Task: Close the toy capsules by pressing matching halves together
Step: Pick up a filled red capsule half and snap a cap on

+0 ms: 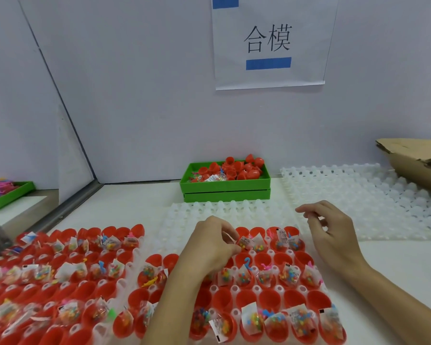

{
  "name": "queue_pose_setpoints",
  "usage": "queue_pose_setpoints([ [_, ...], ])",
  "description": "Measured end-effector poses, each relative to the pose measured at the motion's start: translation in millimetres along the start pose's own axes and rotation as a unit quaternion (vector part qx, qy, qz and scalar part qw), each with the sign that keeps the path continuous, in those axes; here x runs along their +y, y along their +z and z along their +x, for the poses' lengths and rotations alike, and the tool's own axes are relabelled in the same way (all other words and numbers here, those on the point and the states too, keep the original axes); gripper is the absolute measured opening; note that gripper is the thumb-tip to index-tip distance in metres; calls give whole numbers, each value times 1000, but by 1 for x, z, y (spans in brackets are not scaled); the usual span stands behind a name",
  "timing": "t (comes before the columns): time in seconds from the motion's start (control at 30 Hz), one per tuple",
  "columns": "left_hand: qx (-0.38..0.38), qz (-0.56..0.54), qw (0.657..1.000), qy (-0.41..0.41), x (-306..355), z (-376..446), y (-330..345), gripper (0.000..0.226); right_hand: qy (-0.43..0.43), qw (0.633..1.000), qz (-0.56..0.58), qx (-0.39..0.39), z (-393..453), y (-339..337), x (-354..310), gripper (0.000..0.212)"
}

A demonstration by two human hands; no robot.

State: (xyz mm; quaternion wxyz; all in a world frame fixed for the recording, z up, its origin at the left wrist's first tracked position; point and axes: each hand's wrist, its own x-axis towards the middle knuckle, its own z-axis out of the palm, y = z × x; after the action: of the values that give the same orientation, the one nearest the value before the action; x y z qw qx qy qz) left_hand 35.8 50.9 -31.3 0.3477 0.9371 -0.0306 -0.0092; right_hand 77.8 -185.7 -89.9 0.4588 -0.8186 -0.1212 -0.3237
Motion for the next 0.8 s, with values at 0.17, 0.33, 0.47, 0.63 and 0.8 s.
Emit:
queue_pose_setpoints([
  [0.17,2,4,1000,2,-1,1,3,11,4,1000,-3,-3,-1,1,-1,34],
  [0.33,7,-1,1000,-1,-3,3,4,10,9,1000,-2,-6,-1,0,-2,34],
  [0.47,4,0,1000,1,-3,3,4,13,9,1000,2,-8,-1,0,-2,36],
  [0.63,19,10,1000,2,-3,3,3,19,9,1000,5,-6,-1,1,-4,36],
  [0.8,52,11,999,-4,-3,3,2,20,-4,1000,11,-26,14,-8,-20,33],
])
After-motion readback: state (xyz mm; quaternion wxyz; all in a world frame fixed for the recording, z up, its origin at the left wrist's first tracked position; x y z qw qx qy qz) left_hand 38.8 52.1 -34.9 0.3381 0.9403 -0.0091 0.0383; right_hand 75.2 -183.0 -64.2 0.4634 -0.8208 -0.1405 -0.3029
